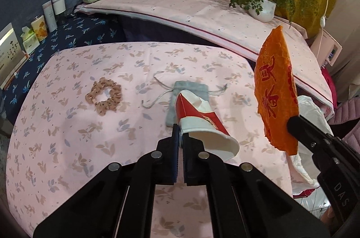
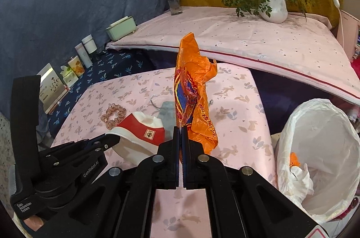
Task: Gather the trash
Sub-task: 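Carry the orange bag and paper cup over the bin and release both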
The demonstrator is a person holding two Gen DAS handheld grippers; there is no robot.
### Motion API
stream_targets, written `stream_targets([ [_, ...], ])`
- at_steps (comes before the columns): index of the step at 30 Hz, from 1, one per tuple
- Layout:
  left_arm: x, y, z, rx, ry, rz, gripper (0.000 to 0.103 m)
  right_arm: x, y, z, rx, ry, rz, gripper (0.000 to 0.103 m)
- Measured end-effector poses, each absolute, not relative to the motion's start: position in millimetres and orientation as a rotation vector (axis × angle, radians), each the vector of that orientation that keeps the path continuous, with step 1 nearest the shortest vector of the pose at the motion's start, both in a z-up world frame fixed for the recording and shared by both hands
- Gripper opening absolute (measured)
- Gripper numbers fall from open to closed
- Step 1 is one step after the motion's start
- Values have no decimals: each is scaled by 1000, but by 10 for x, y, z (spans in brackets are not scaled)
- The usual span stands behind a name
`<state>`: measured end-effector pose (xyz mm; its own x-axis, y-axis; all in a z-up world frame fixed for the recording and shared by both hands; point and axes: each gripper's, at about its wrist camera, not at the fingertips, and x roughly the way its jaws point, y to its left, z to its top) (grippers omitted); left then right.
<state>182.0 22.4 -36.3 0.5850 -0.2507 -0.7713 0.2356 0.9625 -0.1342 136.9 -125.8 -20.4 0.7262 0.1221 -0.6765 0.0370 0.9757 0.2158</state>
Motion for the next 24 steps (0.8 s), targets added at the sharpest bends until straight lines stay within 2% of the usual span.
stream_targets([
  [12, 1531, -897, -1, 69, 843, -472, 2, 864, -2189, -97, 314, 696, -104, 2],
  [24, 1235, -1810, -12, 159, 852, -617, 2, 456, -2933, -193, 392, 683, -236, 2],
])
